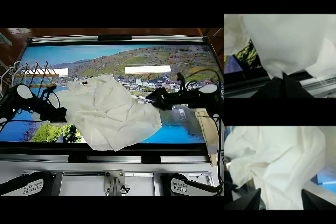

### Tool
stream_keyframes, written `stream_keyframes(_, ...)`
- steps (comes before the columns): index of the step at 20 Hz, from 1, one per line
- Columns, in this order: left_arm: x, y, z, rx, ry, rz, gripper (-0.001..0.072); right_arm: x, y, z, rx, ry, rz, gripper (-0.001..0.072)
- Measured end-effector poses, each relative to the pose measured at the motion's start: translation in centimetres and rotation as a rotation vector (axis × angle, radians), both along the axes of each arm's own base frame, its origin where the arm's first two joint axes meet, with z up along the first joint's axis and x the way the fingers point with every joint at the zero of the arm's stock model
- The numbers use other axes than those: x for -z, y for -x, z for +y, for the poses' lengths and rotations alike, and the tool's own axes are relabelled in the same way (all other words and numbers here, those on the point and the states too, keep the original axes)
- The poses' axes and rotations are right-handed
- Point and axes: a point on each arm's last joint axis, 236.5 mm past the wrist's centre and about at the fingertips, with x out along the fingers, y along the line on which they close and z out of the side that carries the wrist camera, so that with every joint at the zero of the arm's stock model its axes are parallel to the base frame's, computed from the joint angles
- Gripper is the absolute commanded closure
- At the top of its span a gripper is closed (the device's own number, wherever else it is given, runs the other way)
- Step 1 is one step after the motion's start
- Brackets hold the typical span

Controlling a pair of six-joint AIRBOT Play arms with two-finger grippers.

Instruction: Fold the shirts.

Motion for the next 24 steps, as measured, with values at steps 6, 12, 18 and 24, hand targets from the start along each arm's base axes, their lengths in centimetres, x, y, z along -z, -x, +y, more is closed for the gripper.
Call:
stream_keyframes(6, 0.6, 4.4, 0.4, -0.002, -0.011, 0.092, 0.0599, -1.1, -8.6, 1.6, -0.038, 0.100, -0.105, 0.0042)
stream_keyframes(12, -0.5, 3.5, 0.8, -0.039, -0.011, 0.047, 0.0038, 3.7, -11.5, 3.8, -0.127, 0.150, -0.030, 0.0042)
stream_keyframes(18, -2.9, -3.7, 3.7, -0.222, 0.014, -0.116, 0.0039, 7.6, -11.2, 5.0, -0.193, 0.200, 0.036, 0.0042)
stream_keyframes(24, 2.8, -6.9, 1.9, -0.296, 0.087, -0.025, 0.0040, 9.9, -11.3, 7.0, -0.202, 0.197, 0.059, 0.0043)
